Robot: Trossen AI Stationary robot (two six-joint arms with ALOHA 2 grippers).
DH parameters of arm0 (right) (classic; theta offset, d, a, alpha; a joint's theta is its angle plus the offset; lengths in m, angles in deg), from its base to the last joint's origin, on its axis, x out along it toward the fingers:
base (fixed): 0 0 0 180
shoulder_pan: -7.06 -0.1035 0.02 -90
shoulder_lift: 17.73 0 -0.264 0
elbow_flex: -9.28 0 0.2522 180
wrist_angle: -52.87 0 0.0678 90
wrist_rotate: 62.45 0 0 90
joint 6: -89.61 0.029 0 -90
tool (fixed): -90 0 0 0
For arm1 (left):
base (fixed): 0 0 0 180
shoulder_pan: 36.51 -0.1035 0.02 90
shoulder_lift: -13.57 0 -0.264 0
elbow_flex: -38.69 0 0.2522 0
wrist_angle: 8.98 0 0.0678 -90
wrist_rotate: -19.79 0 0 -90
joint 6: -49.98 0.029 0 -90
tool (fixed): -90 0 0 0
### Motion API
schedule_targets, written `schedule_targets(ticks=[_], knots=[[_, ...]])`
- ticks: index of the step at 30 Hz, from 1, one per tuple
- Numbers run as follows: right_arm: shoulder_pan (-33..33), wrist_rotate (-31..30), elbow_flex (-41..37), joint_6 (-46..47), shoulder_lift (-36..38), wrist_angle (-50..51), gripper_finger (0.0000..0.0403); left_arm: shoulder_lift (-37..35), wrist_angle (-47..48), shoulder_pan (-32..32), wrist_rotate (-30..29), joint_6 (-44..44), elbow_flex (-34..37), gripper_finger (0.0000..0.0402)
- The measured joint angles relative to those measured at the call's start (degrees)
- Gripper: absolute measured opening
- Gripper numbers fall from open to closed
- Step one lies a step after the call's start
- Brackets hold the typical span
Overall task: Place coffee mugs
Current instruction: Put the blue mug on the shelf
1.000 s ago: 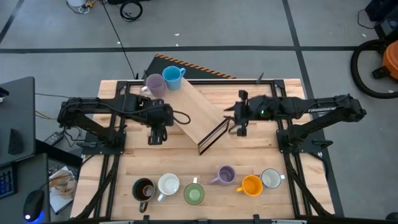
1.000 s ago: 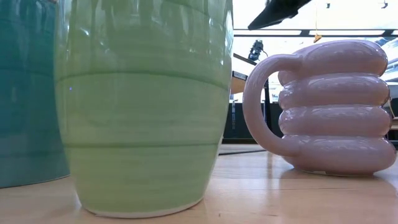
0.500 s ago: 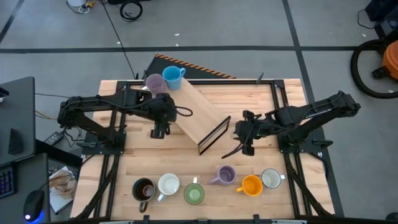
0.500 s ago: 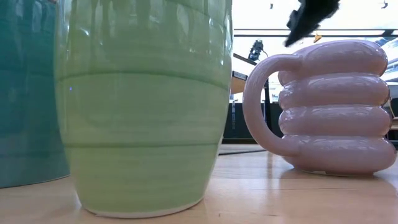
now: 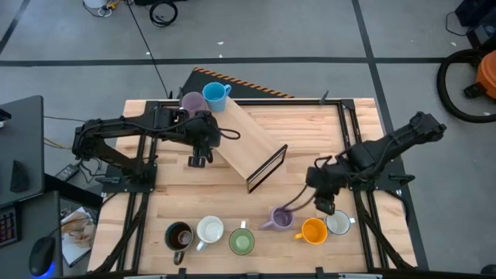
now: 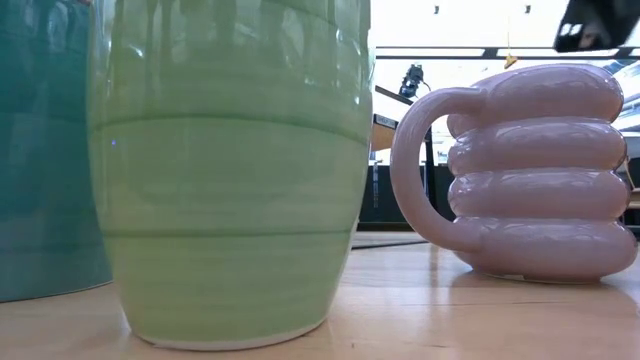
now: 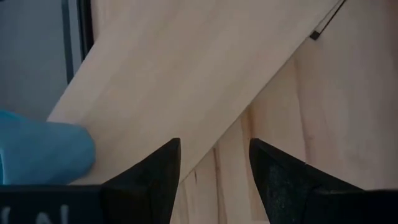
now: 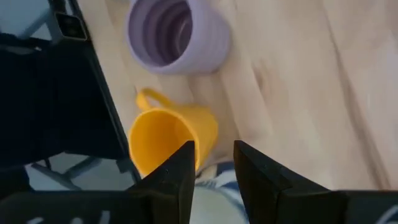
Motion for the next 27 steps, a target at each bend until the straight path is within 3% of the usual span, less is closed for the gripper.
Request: schedule_targets(ticks=[7,15,19,27], knots=[[-11.26,-3.22,7.05,12.61,-8.89,9.08,0.0104,0.0,-0.37,-1.35,-0.95,1.42,0.0,0.0197],[-19.31,-1.18,9.71,21.91,-17.84,9.38,0.0103,0.0,-0.31,-2.59,-1.35,1.53,0.0,0.0197],[-22.0,-0.61,10.41,25.48,-19.63,9.15,0.0115,0.0,-0.28,-2.57,-2.11,1.57,0.0,0.0197],[-25.33,-7.14,10.34,32.32,-20.45,9.3,0.0163,0.0,-0.31,-2.57,-2.13,2.17,0.0,0.0197]])
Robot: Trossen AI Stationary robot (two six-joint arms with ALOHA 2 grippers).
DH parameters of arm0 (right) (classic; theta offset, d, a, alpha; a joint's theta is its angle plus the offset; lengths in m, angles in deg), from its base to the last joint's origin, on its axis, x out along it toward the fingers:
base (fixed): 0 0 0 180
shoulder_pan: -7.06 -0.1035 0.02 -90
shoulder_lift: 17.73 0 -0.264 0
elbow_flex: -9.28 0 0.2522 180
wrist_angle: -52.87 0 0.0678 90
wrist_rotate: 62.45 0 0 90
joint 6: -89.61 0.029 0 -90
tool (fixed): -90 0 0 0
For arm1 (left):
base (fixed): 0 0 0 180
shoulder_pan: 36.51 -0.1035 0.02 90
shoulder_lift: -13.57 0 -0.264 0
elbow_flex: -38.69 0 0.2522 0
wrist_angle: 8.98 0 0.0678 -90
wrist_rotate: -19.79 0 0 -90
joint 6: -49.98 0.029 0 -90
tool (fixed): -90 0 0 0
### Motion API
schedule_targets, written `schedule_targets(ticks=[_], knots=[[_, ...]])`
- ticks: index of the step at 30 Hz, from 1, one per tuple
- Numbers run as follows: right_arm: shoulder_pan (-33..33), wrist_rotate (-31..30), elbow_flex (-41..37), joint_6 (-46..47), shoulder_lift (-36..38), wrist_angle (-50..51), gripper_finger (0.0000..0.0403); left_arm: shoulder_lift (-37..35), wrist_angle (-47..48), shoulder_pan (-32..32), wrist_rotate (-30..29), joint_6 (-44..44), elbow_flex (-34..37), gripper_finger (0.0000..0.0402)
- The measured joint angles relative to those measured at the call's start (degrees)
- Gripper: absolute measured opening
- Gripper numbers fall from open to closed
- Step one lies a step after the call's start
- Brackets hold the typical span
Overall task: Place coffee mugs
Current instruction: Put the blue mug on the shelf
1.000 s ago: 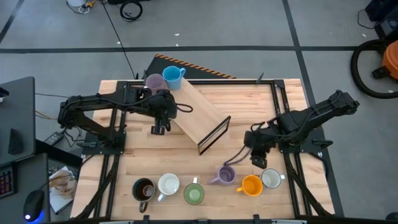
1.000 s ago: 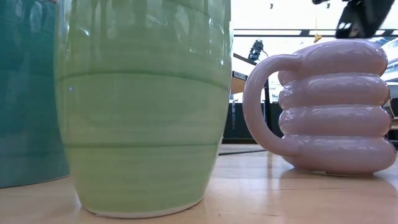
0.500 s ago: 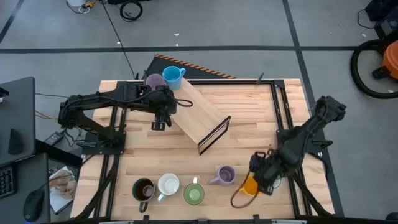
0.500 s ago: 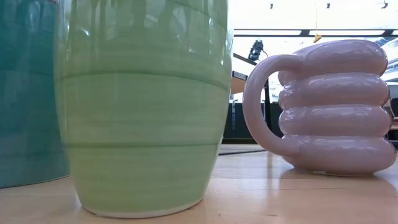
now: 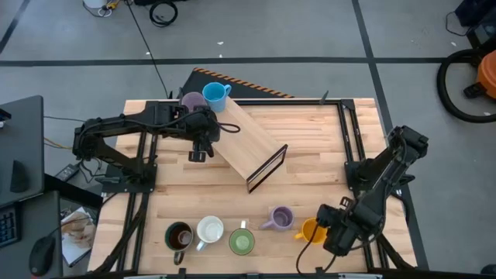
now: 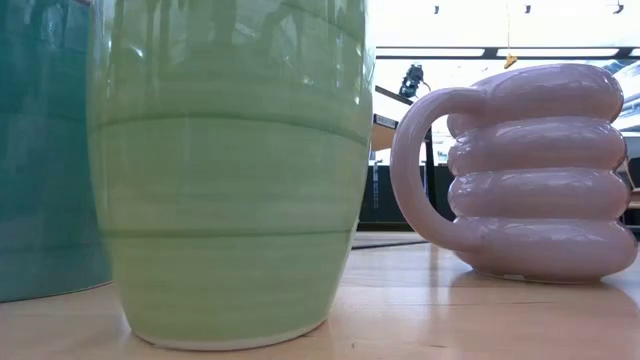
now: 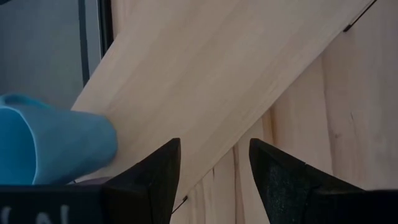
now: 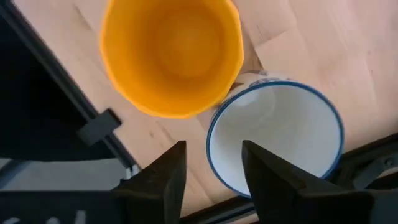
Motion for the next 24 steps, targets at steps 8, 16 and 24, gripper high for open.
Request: schedule_targets(ticks=[8,16,24], knots=[[-1.58,2.9,-0.09,-1.63,-6.85,0.17,0.0184,0.0,-0.68,0.0,-1.12,1.35,0.0,0.0197],[-2.24,4.45,-0.09,-7.12,-12.05,1.46,0.0158,0.0,-0.72,0.0,-1.46,1.33,0.0,0.0197],[-3.07,3.88,-0.11,-9.1,-11.43,3.39,0.0073,0.0,-0.76,0.0,-1.46,1.3,0.0,0.0197]])
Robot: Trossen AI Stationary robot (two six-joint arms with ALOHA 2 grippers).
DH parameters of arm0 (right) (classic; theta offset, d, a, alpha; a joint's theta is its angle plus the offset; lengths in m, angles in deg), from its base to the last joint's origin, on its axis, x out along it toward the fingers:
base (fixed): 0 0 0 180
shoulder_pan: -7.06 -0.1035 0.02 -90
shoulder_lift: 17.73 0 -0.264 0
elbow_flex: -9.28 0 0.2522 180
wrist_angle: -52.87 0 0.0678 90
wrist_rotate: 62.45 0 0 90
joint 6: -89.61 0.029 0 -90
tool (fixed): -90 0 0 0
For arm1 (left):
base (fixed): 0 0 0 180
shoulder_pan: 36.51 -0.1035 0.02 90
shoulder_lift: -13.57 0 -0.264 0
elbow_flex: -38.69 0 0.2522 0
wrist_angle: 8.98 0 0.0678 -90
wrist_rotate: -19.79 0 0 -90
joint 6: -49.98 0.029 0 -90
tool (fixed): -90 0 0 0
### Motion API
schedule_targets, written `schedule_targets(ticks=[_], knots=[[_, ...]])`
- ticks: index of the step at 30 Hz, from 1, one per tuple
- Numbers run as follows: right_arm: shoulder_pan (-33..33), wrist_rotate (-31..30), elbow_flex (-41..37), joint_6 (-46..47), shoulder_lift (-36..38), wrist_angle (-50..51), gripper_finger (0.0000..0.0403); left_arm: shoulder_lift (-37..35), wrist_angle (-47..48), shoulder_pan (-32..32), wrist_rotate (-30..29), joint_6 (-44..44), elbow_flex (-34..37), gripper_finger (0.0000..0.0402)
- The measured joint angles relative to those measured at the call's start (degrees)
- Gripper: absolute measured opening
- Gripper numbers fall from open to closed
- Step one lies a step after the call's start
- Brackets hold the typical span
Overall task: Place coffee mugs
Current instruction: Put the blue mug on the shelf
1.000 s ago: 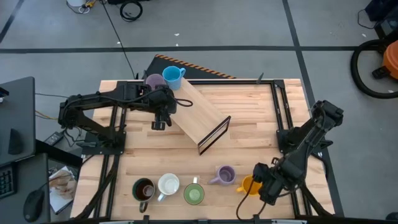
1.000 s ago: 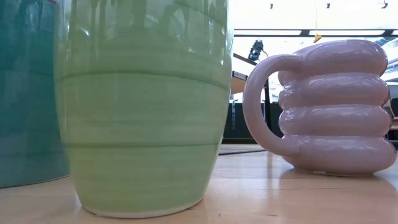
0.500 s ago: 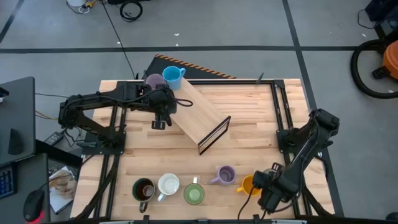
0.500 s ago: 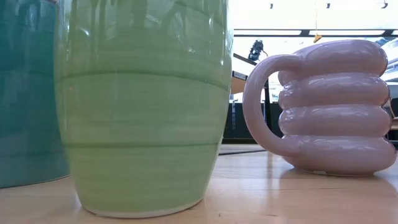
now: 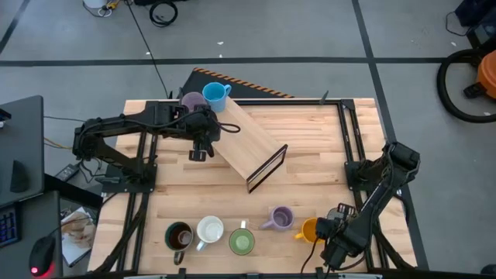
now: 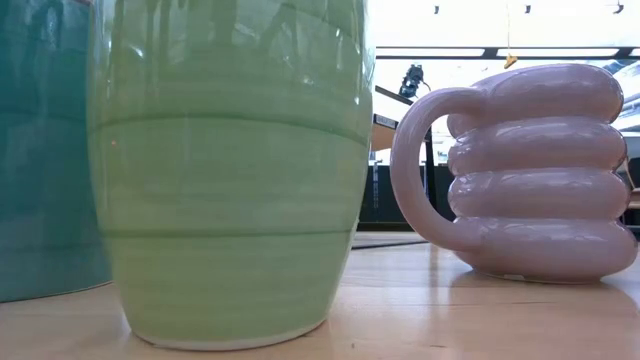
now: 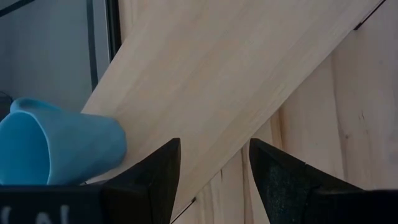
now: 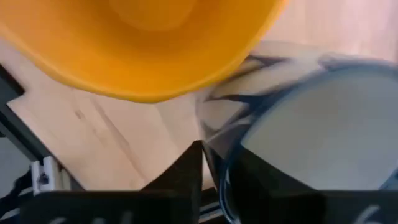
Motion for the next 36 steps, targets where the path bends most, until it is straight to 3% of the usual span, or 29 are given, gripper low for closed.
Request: schedule_targets(ticks=[4,15,19,29,36], knots=[[0.0,-0.27,-0.04,-0.59,0.15,2.81,0.0027,0.0,0.01,0.0,0.0,0.0,0.0,0.0197],[3.18,-5.15,0.02,-6.03,4.49,11.8,0.0026,0.0,2.05,0.0,-0.02,-1.43,0.0,0.0197],[5.42,-10.46,0.02,-8.7,7.67,14.42,0.0026,0.0,2.08,0.0,-0.02,-2.35,0.0,0.0197],[15.78,-23.64,0.02,-24.33,16.12,16.05,0.0027,0.0,3.13,0.0,-0.02,-3.67,0.0,0.0197],[27.07,-29.74,0.02,-39.75,21.81,15.72,0.003,0.0,3.15,0.0,-0.02,-3.8,0.0,0.0197]])
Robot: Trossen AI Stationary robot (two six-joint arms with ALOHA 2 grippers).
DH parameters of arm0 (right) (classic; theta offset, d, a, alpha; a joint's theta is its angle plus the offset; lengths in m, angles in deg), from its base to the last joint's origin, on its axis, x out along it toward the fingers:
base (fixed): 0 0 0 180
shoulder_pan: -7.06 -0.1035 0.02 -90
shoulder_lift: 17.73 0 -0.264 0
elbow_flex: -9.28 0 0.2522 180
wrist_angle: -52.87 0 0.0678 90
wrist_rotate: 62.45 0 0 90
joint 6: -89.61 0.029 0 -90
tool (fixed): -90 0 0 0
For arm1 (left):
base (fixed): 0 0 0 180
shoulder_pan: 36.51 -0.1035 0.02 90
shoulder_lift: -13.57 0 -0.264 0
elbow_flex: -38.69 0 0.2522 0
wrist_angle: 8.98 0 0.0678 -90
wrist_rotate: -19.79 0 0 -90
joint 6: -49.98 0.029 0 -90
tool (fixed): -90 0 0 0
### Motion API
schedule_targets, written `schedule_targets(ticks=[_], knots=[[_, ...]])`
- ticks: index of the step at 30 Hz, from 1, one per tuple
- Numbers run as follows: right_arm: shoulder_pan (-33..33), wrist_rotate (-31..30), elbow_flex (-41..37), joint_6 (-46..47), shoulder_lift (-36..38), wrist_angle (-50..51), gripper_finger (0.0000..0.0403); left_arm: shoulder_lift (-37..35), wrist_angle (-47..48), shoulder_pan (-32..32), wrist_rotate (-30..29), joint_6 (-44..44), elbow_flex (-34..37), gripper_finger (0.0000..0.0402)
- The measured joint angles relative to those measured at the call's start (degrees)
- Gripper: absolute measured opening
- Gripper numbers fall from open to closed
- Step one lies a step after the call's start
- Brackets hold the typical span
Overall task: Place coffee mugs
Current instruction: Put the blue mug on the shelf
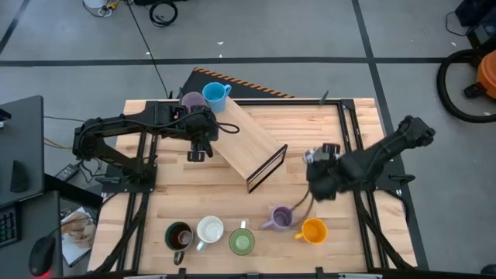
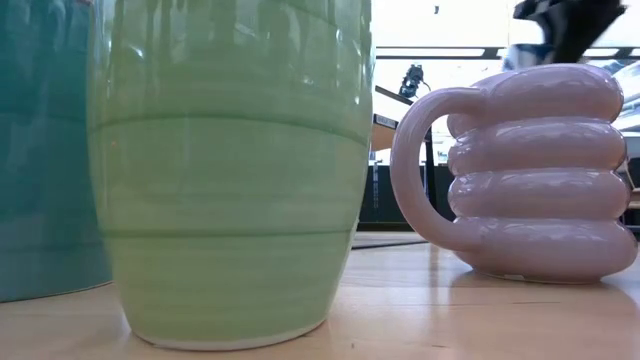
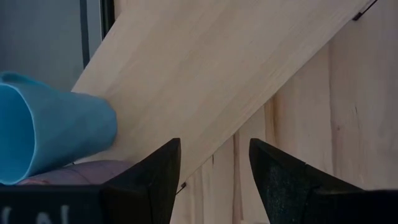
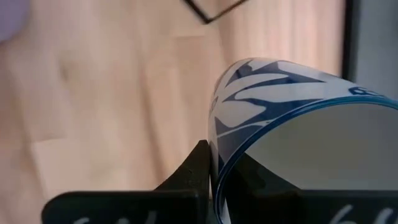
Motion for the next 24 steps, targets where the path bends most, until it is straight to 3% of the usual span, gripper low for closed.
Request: schedule_targets(ticks=[7,15,24], knots=[[12.14,-3.05,1.52,-17.56,1.19,-3.18,0.0031,-0.26,0.41,0.56,0.16,0.12,-0.27,0.0197],[22.96,-6.09,16.26,-36.54,-2.36,-7.18,0.0032,-2.17,0.46,3.15,0.2,-1.58,-5.81,0.0197],[30.44,9.75,30.51,-56.06,-12.18,-10.88,0.0032,-5.81,0.81,3.41,0.22,-4.54,-7.8,0.0197]])
